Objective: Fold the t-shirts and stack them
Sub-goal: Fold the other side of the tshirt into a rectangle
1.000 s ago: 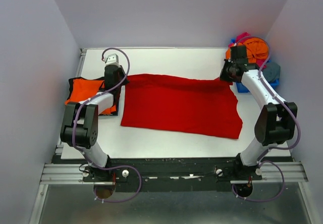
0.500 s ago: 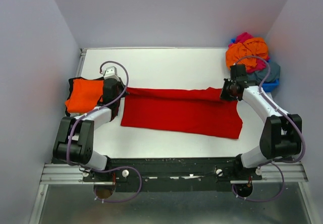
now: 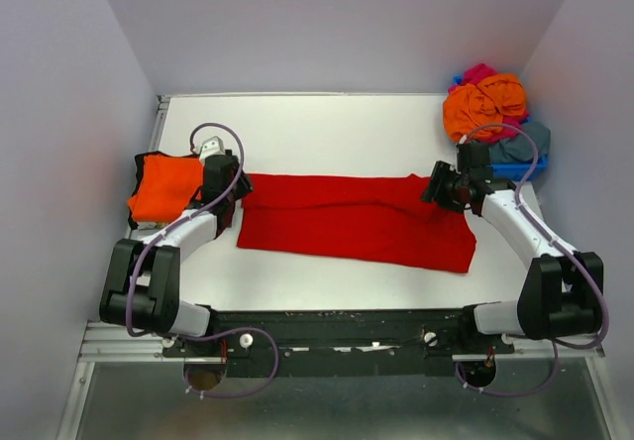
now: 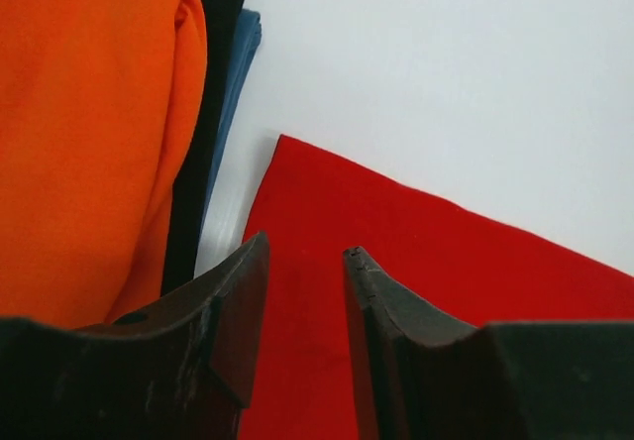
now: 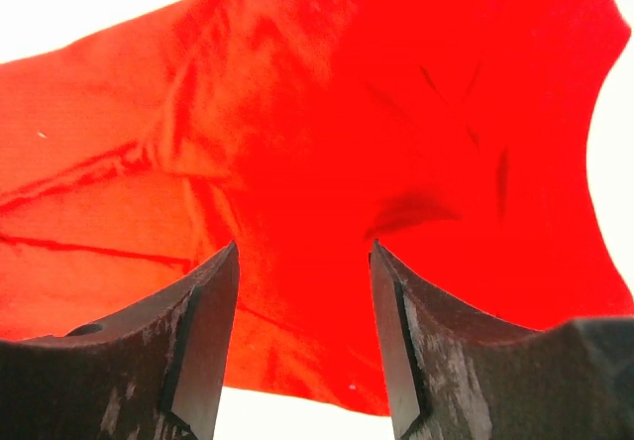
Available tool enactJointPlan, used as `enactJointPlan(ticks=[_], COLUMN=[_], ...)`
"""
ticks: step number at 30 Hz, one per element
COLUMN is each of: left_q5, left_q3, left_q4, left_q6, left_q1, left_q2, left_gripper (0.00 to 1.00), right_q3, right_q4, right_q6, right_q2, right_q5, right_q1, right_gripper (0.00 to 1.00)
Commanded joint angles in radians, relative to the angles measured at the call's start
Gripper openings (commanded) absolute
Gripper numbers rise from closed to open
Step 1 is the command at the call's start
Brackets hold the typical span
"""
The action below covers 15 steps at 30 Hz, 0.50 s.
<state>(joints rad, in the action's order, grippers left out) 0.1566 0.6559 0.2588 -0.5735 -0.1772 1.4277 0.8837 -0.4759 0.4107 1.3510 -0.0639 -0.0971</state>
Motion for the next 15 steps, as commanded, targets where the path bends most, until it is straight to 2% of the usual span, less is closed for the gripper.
enactJointPlan(ticks=[1,5,10,15], left_q5=[0.046,-0.054,-0.155,-0.277], left_q3=[0.062,0.143,0.253,0.369], left_q4=[-0.088,-0.144,-0.188,-0.211], left_q6=[-0.057,-0.117,-0.167,-0.184], left_q1=[-0.005,-0.034,-0.152,-0.245], left_q2=[-0.064,0.011,0.152,0.292], left_gripper=[0.5,0.49,0.46,0.45], right_q3=[0.082,0.171,0.279,0.348], right_q4=[0.053,0.063,0.045,0.019], right_q6=[-0.012,-0.015,-0.041,-0.059], right_q2=[0.062,0.16,0.287,0.402], right_q5=[-0.007,0.036,0.124,0.107], right_q1=[-0.003,-0.003,-0.003,-0.003], right_gripper=[0.65,0.67,0.67,0.65])
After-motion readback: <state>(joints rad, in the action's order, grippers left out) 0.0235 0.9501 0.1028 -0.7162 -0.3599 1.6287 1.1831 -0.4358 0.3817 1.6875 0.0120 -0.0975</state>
